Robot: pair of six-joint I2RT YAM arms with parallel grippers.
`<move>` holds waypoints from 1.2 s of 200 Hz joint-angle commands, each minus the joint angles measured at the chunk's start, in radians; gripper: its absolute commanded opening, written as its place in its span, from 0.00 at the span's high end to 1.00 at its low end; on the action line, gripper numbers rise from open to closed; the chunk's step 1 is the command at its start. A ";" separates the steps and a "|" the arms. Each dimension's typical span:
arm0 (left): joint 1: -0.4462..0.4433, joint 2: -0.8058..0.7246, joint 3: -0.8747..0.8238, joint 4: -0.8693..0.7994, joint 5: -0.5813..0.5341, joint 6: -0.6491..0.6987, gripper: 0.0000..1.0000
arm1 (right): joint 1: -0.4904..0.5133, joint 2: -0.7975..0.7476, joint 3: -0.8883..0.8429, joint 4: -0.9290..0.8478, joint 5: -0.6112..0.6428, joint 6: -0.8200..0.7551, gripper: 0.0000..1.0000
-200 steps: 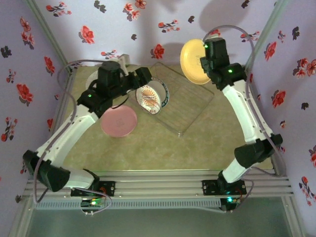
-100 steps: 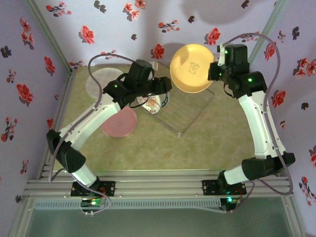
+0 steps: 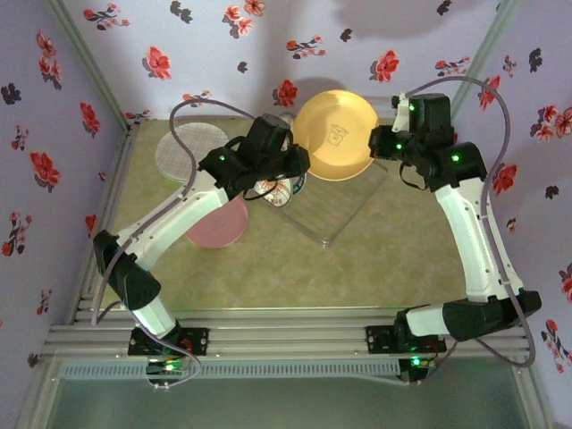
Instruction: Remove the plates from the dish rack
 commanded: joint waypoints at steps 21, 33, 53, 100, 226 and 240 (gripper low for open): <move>-0.008 0.019 0.030 -0.025 -0.035 0.008 0.88 | -0.008 -0.038 -0.029 0.081 -0.080 0.074 1.00; -0.008 0.018 0.030 -0.028 -0.037 0.012 0.88 | -0.007 -0.037 -0.032 0.087 -0.094 0.086 1.00; -0.007 0.020 0.030 -0.032 -0.038 0.019 0.89 | -0.008 -0.030 -0.033 0.097 -0.121 0.106 1.00; -0.005 0.019 0.035 -0.033 -0.042 0.039 0.87 | -0.009 -0.020 -0.045 0.108 -0.144 0.136 1.00; 0.044 -0.023 0.034 -0.023 0.023 0.054 1.00 | -0.010 0.001 -0.051 0.135 -0.151 0.161 0.91; 0.056 -0.037 0.035 -0.019 0.044 0.043 1.00 | -0.011 0.001 -0.047 0.126 -0.141 0.149 0.62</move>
